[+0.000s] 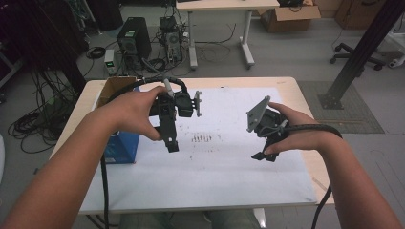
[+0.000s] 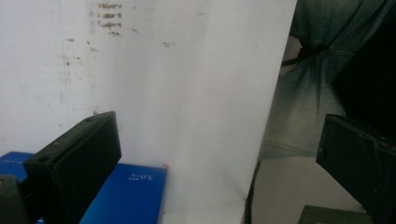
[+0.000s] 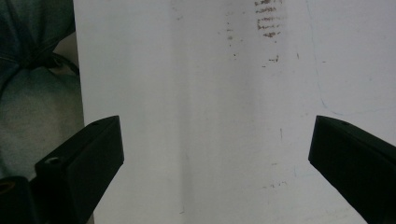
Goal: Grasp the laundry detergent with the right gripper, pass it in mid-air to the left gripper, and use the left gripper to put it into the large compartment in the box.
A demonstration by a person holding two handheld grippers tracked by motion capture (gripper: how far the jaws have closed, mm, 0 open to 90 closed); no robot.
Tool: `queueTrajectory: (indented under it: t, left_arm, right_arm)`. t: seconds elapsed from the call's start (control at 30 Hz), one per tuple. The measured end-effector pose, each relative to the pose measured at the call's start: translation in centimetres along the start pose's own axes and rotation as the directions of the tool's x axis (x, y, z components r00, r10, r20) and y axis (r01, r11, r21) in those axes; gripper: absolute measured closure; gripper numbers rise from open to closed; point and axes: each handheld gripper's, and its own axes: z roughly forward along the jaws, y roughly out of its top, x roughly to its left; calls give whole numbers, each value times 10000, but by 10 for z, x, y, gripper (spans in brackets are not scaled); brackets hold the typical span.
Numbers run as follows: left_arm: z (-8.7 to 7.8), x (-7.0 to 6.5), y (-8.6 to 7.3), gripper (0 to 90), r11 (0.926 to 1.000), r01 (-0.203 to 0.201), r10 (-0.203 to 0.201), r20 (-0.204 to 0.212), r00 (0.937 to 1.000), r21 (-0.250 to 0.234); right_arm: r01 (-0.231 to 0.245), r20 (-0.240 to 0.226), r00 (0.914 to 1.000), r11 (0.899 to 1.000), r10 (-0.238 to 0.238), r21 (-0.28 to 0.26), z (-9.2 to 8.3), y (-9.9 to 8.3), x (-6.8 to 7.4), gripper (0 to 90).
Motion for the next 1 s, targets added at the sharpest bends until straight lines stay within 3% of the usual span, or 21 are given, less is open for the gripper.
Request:
queueTrajectory:
  t: [0.33,1.0]
  left_arm:
    - [13,2,6,2,9987,-443,443,-6,9990,233]
    - [12,4,11,2,9988,-447,448,-69,9990,209]
  right_arm:
    - [217,-365,9991,9993,-206,296,7,5,-8,35]
    - [158,-516,9986,9990,-136,420,11,6,-11,37]
